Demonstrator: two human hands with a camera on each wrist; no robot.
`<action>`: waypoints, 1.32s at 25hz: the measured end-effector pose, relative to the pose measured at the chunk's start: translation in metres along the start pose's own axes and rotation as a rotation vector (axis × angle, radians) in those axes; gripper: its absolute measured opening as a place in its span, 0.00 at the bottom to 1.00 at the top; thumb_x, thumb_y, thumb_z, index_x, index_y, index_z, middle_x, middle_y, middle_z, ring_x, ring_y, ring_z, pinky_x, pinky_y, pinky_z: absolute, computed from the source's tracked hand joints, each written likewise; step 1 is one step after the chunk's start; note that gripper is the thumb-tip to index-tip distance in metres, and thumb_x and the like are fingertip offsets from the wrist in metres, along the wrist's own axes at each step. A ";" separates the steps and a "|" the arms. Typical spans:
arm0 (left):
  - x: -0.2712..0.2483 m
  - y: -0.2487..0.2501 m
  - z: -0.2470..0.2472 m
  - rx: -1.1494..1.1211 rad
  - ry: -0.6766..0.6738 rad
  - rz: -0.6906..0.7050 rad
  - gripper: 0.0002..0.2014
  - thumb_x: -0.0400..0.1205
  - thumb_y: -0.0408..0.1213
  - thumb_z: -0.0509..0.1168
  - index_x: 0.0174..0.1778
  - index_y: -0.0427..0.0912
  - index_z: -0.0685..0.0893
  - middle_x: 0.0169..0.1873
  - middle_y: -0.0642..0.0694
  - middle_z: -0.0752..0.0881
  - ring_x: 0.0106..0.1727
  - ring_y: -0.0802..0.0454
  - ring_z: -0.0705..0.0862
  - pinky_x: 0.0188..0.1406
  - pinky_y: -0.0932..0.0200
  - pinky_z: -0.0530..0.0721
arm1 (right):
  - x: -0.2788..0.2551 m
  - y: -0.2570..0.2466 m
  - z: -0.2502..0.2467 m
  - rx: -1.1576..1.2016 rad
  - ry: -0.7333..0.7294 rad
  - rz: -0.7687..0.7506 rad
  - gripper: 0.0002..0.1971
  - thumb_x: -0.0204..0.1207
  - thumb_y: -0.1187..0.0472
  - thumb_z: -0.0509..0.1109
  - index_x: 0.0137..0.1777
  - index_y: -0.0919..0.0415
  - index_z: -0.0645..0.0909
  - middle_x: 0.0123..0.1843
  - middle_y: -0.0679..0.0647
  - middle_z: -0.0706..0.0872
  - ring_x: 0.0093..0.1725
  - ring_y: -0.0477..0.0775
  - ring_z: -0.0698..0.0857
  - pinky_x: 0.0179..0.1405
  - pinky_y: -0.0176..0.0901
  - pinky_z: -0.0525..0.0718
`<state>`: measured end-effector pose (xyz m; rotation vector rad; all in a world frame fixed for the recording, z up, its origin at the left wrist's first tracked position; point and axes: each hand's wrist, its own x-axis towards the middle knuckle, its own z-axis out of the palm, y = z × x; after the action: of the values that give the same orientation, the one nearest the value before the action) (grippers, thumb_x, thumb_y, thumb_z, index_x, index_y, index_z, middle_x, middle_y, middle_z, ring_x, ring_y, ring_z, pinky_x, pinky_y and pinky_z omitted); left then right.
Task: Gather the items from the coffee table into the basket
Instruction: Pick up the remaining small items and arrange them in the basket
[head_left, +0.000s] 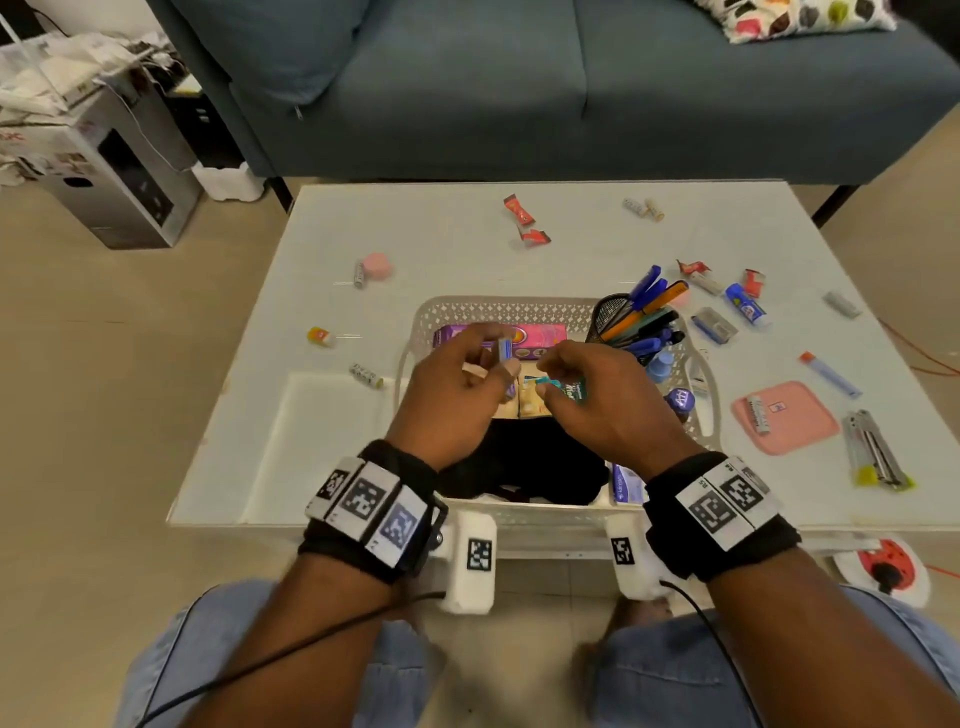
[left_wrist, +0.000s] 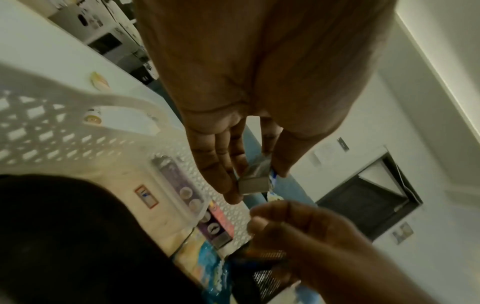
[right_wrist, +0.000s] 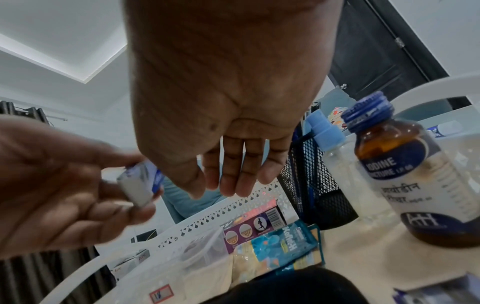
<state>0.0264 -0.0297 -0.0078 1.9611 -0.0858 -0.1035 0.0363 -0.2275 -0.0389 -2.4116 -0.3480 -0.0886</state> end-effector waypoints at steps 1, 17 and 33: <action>-0.002 -0.006 0.008 0.029 -0.022 -0.013 0.14 0.85 0.44 0.69 0.67 0.59 0.83 0.48 0.54 0.87 0.43 0.52 0.92 0.54 0.42 0.90 | -0.001 0.000 -0.003 0.023 0.007 -0.006 0.11 0.79 0.56 0.75 0.60 0.53 0.86 0.51 0.44 0.89 0.50 0.41 0.86 0.53 0.43 0.88; 0.010 -0.022 -0.005 0.025 0.025 -0.062 0.12 0.74 0.32 0.79 0.48 0.46 0.85 0.44 0.60 0.88 0.50 0.63 0.87 0.51 0.56 0.87 | -0.005 -0.031 0.006 0.195 -0.052 -0.002 0.13 0.70 0.50 0.84 0.51 0.53 0.90 0.42 0.43 0.91 0.37 0.43 0.90 0.36 0.33 0.88; 0.018 -0.047 -0.057 0.498 0.188 -0.210 0.18 0.75 0.26 0.73 0.60 0.44 0.88 0.55 0.43 0.89 0.58 0.45 0.87 0.63 0.52 0.85 | -0.005 -0.043 0.049 -0.035 -0.369 -0.051 0.13 0.73 0.55 0.80 0.56 0.56 0.91 0.44 0.46 0.91 0.32 0.36 0.81 0.32 0.24 0.75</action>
<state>0.0508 0.0382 -0.0302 2.4632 0.2407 -0.0360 0.0179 -0.1657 -0.0493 -2.4495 -0.5790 0.3344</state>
